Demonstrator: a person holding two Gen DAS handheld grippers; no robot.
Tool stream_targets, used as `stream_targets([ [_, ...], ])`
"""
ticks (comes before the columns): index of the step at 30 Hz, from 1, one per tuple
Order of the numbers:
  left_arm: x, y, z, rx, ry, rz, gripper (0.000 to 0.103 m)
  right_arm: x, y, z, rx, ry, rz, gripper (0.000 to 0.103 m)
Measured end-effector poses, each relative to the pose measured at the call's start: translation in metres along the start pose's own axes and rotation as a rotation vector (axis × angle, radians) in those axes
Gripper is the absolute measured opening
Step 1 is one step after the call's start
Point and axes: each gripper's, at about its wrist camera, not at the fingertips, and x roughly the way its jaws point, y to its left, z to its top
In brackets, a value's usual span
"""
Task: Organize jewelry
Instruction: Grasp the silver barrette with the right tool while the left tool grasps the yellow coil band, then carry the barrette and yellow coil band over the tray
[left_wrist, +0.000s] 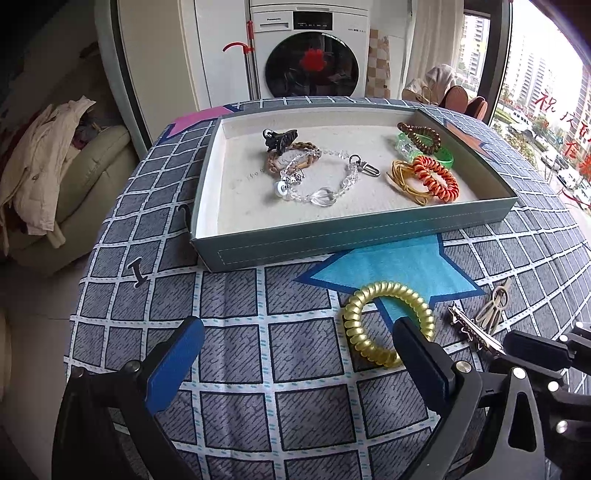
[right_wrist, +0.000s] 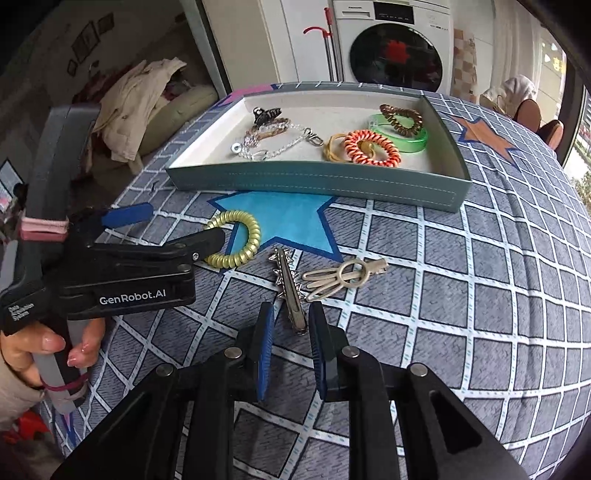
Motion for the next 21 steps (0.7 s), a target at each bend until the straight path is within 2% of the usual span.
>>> stream_targets([
  [8, 0.007, -0.006, 0.001, 0.011, 0.019, -0.035, 0.102, 0.004, 0.016, -0.003, -0.058, 0.017, -0.09, 0.021],
  [10, 0.004, -0.01, 0.002, 0.032, 0.009, -0.046, 0.093, 0.003, 0.017, -0.004, -0.063, 0.018, -0.104, 0.012],
  [13, 0.0, -0.018, 0.001, 0.077, 0.003, -0.083, 0.074, 0.001, 0.015, -0.006, -0.04, 0.012, -0.11, 0.011],
  [14, -0.002, -0.02, 0.001, 0.089, 0.002, -0.096, 0.064, 0.0, 0.015, -0.007, -0.032, 0.009, -0.11, 0.011],
  [15, -0.003, -0.022, 0.001, 0.097, 0.0, -0.102, 0.045, -0.002, 0.014, -0.008, -0.025, 0.004, -0.109, 0.011],
  [16, -0.004, -0.023, 0.001, 0.106, 0.0, -0.118, 0.036, -0.004, 0.012, -0.008, -0.015, -0.003, -0.11, 0.011],
  [17, -0.004, -0.023, 0.001, 0.106, 0.004, -0.125, 0.031, -0.006, 0.012, -0.008, -0.007, -0.008, -0.109, 0.011],
  [21, -0.007, -0.019, 0.001, 0.068, 0.021, -0.182, 0.031, -0.016, 0.009, -0.008, 0.018, -0.033, -0.099, 0.011],
])
